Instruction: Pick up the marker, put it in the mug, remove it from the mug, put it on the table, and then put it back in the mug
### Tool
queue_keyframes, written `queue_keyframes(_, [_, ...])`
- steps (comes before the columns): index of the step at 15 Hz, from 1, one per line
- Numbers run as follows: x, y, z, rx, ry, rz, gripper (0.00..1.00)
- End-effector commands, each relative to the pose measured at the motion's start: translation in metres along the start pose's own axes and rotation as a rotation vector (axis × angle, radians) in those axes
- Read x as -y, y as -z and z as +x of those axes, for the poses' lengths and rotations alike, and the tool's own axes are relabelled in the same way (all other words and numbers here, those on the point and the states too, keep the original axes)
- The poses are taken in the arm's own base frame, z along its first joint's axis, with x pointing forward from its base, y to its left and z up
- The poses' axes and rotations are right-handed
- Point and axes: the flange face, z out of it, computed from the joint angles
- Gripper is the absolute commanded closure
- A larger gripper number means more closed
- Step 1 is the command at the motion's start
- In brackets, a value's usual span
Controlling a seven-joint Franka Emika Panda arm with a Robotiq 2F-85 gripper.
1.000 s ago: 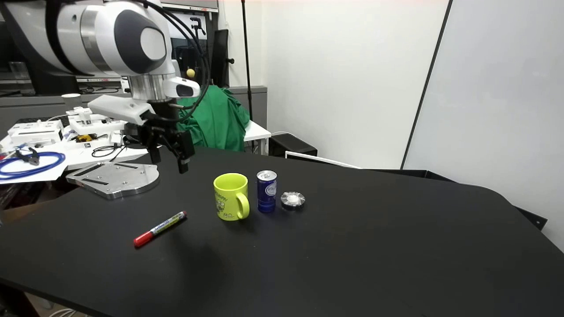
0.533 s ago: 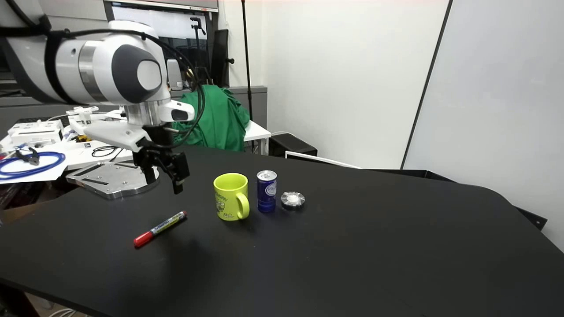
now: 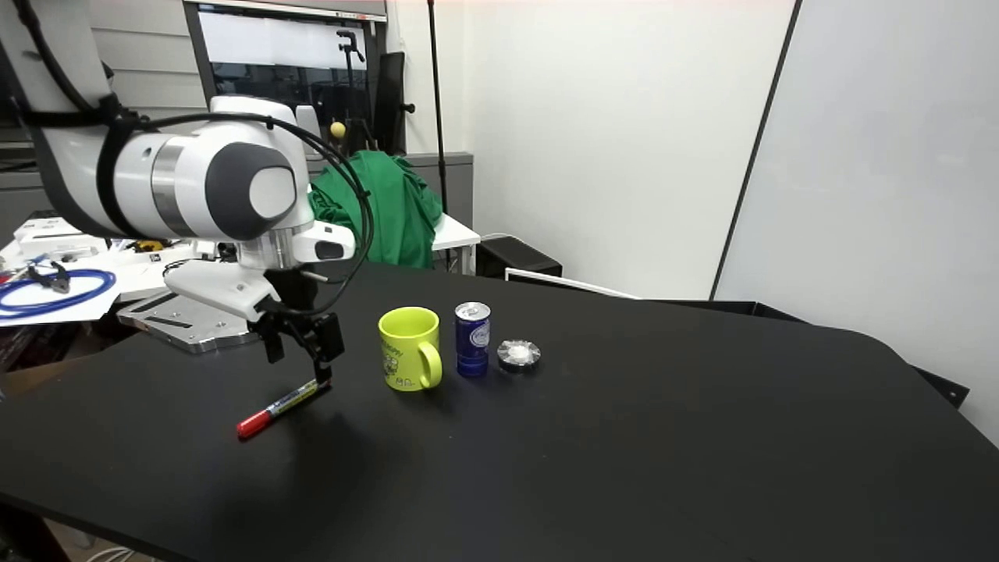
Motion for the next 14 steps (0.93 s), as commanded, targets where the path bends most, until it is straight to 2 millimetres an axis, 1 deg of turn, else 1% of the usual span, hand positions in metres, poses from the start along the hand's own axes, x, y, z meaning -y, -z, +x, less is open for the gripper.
queue_keyframes(1, [-0.005, -0.011, 0.004, -0.005, -0.005, 0.005, 0.0])
queue_keyframes(6, [-0.009, -0.019, 0.005, -0.01, -0.019, 0.007, 0.0])
queue_keyframes(10, [-0.018, -0.024, 0.011, -0.04, -0.138, 0.0, 0.0])
queue_keyframes(14, [-0.021, -0.032, 0.01, -0.05, -0.164, -0.007, 0.0])
